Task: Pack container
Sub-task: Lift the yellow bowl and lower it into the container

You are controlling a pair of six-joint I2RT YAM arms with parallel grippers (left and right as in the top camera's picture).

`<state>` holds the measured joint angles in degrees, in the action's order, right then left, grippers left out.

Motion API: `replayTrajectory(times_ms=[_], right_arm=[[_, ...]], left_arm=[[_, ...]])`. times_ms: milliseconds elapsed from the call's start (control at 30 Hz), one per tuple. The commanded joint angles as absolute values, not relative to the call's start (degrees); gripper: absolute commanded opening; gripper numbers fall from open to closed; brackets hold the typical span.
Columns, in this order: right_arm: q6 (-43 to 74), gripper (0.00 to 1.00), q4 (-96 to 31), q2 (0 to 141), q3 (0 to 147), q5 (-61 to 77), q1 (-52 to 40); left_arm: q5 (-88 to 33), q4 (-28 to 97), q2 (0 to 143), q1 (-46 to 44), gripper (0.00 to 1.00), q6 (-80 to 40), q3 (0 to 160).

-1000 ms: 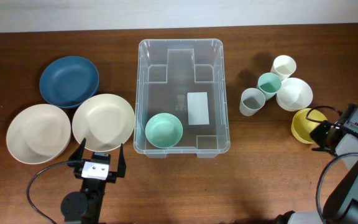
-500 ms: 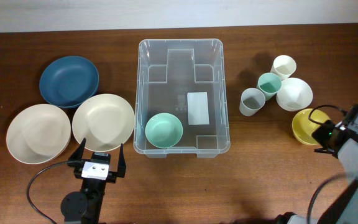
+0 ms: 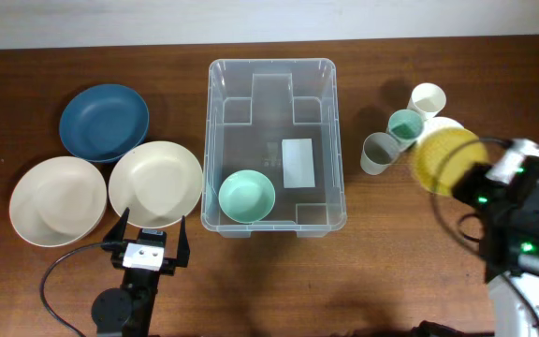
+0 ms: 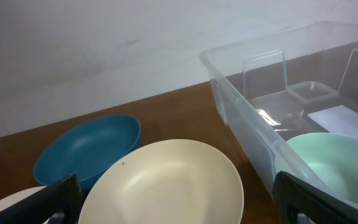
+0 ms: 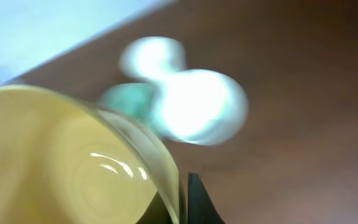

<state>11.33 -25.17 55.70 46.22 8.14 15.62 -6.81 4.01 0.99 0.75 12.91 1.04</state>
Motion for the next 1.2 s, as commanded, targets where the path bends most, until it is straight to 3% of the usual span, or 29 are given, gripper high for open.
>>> replayTrajectory(times_ms=[0, 233, 433, 767, 1167], right_arm=[[7.0, 0.04, -22.3, 55.4, 49.3, 9.8, 4.5], [6.0, 0.04, -10.6, 62.1, 51.5, 2.1, -18.0], [2.9, 0.04, -2.8, 75.3, 54.7, -1.0, -29.0], [1.7, 0.04, -13.9, 94.5, 71.9, -0.9, -33.8], [1.9, 0.04, -25.2, 97.8, 75.5, 3.2, -34.9]], left_arm=[[-6.4, 3.9, 0.6, 0.5, 0.99, 13.8, 0.5], [-6.4, 3.9, 0.6, 0.5, 0.99, 13.8, 0.5], [-6.4, 3.9, 0.6, 0.5, 0.99, 13.8, 0.5], [-6.4, 3.9, 0.6, 0.5, 0.99, 13.8, 0.5], [-6.4, 3.9, 0.6, 0.5, 1.0, 13.8, 0.5]])
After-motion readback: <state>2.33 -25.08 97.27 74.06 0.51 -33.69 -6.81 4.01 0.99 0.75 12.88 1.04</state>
